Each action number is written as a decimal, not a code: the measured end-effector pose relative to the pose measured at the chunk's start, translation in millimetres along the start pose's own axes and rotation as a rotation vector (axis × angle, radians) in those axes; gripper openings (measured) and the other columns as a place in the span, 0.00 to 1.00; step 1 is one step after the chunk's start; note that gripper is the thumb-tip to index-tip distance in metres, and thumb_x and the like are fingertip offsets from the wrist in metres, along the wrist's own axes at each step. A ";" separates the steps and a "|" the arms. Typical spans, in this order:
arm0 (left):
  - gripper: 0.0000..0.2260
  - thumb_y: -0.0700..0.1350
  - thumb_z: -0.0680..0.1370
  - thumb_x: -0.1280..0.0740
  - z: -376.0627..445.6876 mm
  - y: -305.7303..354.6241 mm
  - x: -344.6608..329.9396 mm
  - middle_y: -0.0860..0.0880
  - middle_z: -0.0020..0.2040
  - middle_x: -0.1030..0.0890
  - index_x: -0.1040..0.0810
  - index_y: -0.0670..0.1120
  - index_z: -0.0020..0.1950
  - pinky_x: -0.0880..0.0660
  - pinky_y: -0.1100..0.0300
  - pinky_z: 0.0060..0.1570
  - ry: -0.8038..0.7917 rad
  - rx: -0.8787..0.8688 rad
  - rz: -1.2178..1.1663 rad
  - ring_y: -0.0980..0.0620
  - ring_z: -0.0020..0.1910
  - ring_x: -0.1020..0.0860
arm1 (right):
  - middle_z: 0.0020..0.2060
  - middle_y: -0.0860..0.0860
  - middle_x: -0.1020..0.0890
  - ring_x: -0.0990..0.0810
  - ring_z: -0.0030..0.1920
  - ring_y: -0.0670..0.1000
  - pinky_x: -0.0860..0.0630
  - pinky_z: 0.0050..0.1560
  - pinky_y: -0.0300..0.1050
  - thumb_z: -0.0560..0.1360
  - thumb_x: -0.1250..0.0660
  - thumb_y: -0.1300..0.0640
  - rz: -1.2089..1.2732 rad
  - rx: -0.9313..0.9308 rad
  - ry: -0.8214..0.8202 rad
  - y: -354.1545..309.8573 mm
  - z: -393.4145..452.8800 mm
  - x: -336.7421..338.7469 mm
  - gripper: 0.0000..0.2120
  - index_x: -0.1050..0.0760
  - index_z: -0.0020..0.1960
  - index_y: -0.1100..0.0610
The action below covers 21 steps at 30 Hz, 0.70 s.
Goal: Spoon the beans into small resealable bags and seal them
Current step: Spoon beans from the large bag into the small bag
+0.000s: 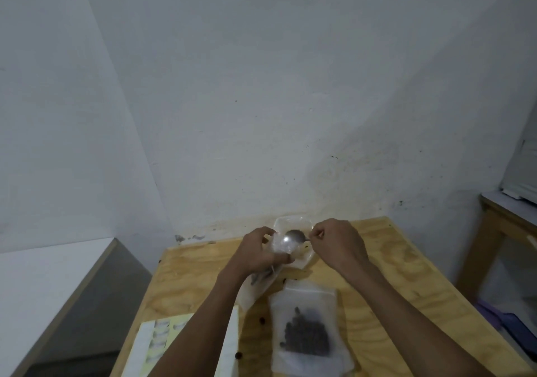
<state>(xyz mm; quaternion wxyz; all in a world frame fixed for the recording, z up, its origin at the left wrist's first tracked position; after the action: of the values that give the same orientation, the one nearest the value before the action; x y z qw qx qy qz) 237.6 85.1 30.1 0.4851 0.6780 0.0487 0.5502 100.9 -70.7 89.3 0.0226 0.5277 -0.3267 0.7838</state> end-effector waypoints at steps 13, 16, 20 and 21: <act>0.39 0.66 0.61 0.20 16.2 -12.4 16.8 0.40 0.43 0.19 0.22 0.33 0.51 0.26 0.50 0.42 -0.003 0.007 -0.348 0.41 0.40 0.21 | 0.56 0.52 0.21 0.17 0.51 0.55 0.29 0.42 0.43 0.82 0.41 0.60 -0.235 -0.042 0.022 23.6 4.1 -36.4 0.13 0.19 0.59 0.53; 0.38 0.66 0.61 0.21 23.3 -0.4 3.4 0.39 0.43 0.20 0.22 0.33 0.51 0.27 0.51 0.41 -0.077 -0.002 -0.330 0.40 0.40 0.22 | 0.57 0.51 0.21 0.17 0.52 0.55 0.28 0.43 0.44 0.81 0.40 0.60 -0.210 -0.060 0.028 29.3 -0.5 -43.3 0.14 0.19 0.60 0.52; 0.32 0.62 0.62 0.21 28.9 12.1 -7.9 0.42 0.42 0.19 0.19 0.35 0.49 0.27 0.51 0.40 -0.122 0.000 -0.319 0.43 0.40 0.21 | 0.51 0.52 0.18 0.18 0.47 0.54 0.21 0.43 0.46 0.80 0.37 0.58 -0.008 -0.117 0.154 37.4 -6.9 -34.3 0.11 0.16 0.56 0.53; 0.32 0.62 0.62 0.22 30.0 12.5 -9.4 0.39 0.43 0.18 0.19 0.36 0.50 0.25 0.50 0.40 -0.120 0.004 -0.323 0.39 0.41 0.20 | 0.50 0.51 0.17 0.18 0.47 0.54 0.20 0.43 0.47 0.80 0.36 0.58 0.028 -0.126 0.168 38.3 -7.9 -33.8 0.11 0.16 0.56 0.53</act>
<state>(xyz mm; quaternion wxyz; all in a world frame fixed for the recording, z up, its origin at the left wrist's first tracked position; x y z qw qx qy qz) 251.8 54.8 34.7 0.5677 0.6939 0.1291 0.4236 94.9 -86.1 40.3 0.0720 0.4529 -0.3796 0.8035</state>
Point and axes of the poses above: each hand's wrist, its own z-axis towards the middle knuckle, its own x-axis out of the back of the hand, y = z × x, the point moved 7 cm from there along z, towards the middle knuckle
